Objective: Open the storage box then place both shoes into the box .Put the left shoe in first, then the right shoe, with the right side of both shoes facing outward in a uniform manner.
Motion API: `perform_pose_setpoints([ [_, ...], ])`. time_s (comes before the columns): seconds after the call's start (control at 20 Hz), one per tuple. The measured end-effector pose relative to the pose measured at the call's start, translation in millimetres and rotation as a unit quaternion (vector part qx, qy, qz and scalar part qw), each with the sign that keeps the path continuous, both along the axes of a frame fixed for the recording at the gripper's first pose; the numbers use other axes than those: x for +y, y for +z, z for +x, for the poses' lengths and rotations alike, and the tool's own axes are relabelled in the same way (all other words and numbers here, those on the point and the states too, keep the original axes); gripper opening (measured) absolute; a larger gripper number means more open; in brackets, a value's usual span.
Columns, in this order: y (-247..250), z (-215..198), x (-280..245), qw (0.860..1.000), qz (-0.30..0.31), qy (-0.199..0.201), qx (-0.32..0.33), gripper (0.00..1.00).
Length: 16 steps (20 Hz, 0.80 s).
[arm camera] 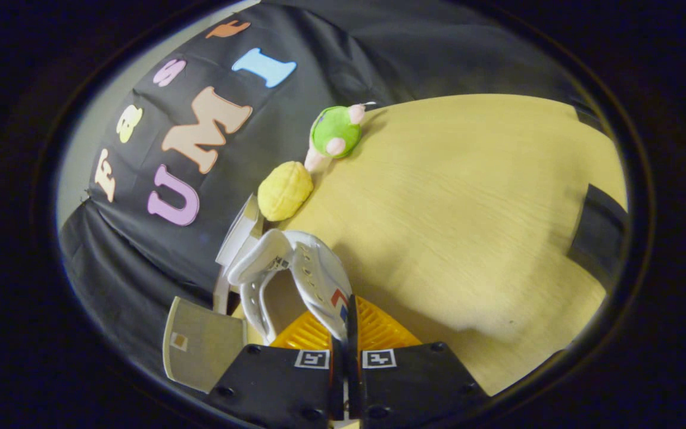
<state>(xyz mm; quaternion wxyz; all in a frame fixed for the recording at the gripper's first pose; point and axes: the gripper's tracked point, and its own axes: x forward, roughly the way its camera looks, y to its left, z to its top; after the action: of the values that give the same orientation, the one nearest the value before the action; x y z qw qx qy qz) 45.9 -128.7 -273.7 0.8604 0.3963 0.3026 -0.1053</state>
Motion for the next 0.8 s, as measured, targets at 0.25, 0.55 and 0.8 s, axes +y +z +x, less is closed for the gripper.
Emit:
perform_pose_setpoints([
  [0.25,39,-8,55,0.997,0.059,0.041,-0.028,0.06],
  [0.55,94,-6,160,0.987,0.082,0.133,-0.048,0.05],
  [0.8,133,5,239,0.974,0.106,0.188,-0.063,0.05],
])
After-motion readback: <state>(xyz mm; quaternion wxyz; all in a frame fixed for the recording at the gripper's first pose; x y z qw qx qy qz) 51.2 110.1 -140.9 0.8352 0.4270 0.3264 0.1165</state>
